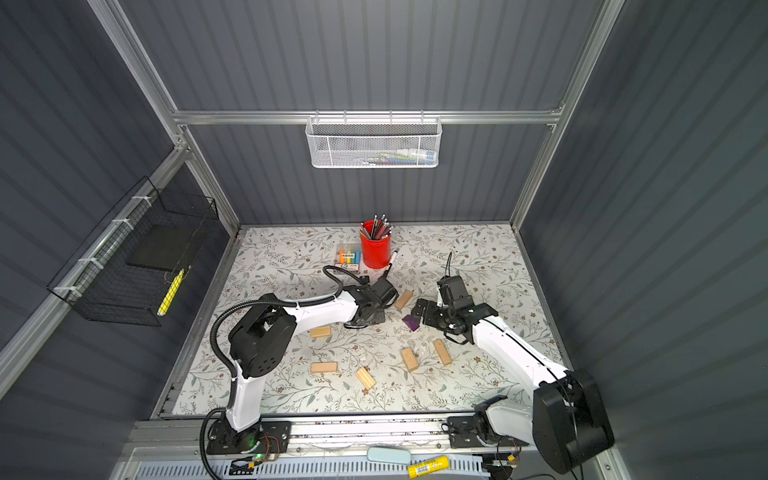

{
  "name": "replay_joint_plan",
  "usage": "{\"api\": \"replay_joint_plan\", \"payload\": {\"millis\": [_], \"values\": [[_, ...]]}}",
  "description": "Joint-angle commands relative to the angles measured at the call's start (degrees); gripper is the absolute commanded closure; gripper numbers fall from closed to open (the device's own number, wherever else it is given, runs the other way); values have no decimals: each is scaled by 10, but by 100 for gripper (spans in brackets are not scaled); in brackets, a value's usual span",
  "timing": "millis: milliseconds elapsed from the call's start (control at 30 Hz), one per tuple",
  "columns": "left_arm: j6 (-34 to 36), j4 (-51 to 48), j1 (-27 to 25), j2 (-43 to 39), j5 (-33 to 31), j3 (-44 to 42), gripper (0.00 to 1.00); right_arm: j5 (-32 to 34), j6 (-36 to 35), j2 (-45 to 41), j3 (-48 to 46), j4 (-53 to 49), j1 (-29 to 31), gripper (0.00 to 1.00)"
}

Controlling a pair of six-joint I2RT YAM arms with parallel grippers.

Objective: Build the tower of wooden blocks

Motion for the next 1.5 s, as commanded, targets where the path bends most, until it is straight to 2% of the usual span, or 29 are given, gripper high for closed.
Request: {"api": "replay_joint_plan", "payload": {"millis": [0,200,467,633,767,1033,1467], "values": [[61,-17,5,-28,39,-41,76,-16,-10,17,23,-26,3,1],[70,1,13,-76,53,-102,76,-15,2,48,49,-32,22,1],[31,17,24,-71,64,-103,75,14,26,84,83,-45,39,1],[30,12,27,-58,60,-91,74,22,31,97,99,-49,42,1],[31,2,26,-57,59,-84,63,30,28,101,107,-53,42,1],[36,-4,27,-82,56,-76,47,37,23,118,130,-60,42,1],[65,15,30,-214,4,-135,31,83,28,236,237,-96,51,1]]}}
